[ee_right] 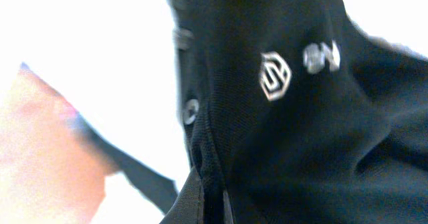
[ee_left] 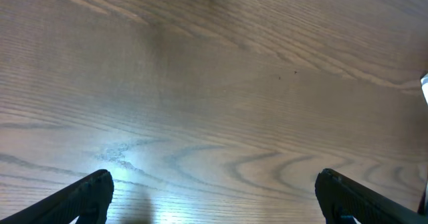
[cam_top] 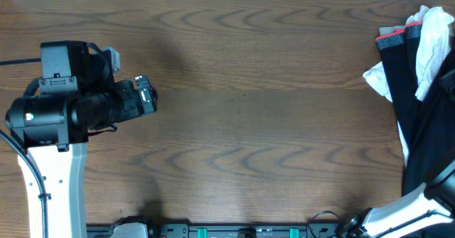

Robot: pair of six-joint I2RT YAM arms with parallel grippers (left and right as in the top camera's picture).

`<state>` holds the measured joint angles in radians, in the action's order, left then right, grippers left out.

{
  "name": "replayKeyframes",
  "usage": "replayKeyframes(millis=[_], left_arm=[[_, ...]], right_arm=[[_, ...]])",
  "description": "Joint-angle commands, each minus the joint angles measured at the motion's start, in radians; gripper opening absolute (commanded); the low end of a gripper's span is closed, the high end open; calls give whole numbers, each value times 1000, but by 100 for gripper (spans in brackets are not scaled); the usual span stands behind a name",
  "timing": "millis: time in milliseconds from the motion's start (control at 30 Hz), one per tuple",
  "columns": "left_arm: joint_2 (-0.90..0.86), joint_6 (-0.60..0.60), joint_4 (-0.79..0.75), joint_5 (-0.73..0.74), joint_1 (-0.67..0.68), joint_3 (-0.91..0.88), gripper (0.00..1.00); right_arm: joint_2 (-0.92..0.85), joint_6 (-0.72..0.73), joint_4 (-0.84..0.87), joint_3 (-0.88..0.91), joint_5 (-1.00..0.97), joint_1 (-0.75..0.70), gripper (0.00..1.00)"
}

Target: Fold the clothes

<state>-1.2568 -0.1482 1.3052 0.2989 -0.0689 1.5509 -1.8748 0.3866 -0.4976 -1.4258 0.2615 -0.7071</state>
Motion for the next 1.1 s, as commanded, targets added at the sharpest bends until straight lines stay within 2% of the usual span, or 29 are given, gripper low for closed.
replayKeyframes(millis=[0,133,267,400,600,667,767,833,933,1000,1067], left_arm=[[-6,21,3,-14,3,14,98],[-6,21,2,-55,3,15,98],[-4,20,3,-130,2,15,98],[4,20,3,-182,2,16,98],[39,14,-2,-246,2,18,98],[57,13,-6,-283,2,19,98],[86,13,-9,-297,2,19,98],[94,13,-8,-297,2,19,98],[93,13,-1,-296,2,19,98],[87,12,4,-289,2,19,98],[74,0,8,-267,2,18,98]], right_arm=[[192,2,16,-35,237,20,1],[327,2,-12,-35,275,102,1],[386,-31,-55,-35,284,255,1],[367,-76,-72,-33,296,480,1],[248,-140,-74,-33,276,859,2],[195,-184,-70,-33,278,988,9],[158,-300,-76,-33,249,1146,32],[166,-300,-82,-33,137,1203,42],[198,-240,-99,-33,-61,1210,69],[220,-211,-128,-33,-141,1172,79],[236,-190,-175,-33,-185,1112,83]])
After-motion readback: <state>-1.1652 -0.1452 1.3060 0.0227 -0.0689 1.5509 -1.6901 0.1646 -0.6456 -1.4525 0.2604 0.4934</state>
